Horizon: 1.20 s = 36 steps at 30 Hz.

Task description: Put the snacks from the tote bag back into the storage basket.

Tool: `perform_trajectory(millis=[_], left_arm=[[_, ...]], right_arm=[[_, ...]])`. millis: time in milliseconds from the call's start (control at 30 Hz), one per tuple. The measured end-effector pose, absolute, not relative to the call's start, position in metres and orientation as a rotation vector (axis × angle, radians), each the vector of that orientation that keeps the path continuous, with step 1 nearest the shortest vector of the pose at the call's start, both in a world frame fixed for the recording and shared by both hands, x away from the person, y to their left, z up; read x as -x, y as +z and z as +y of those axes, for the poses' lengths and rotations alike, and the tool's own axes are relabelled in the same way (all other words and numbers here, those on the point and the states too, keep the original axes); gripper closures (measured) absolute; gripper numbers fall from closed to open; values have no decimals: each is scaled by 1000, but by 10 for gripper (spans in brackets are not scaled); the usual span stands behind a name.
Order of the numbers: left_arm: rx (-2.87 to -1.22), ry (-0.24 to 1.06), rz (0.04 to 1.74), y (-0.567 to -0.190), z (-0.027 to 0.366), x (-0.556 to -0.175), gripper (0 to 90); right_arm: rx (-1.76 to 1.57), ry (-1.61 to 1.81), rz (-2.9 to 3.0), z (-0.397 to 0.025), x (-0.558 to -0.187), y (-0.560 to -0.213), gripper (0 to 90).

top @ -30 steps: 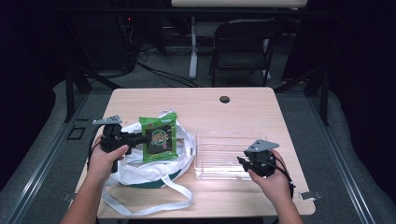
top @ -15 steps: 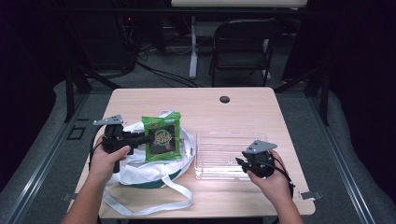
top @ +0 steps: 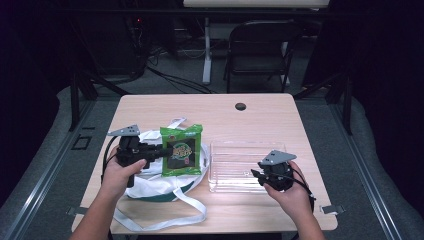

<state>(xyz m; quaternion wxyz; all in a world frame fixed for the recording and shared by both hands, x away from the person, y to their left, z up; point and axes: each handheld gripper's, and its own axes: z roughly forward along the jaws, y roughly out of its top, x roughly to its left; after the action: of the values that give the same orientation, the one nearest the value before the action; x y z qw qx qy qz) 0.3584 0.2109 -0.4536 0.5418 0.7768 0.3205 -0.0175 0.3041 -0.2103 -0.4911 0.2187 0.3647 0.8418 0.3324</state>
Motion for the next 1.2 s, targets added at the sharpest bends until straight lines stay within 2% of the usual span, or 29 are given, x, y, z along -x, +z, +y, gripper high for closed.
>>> perform_trajectory(millis=[667,1200], left_arm=[[-1879,-78,689,-453,184,-348,729],[-1910,-94,651,-454,168,-341,729]], right_arm=[[-965,932,2368,-204,-301,-483,635],[-897,1015,2467,-190,-304,-460,631]])
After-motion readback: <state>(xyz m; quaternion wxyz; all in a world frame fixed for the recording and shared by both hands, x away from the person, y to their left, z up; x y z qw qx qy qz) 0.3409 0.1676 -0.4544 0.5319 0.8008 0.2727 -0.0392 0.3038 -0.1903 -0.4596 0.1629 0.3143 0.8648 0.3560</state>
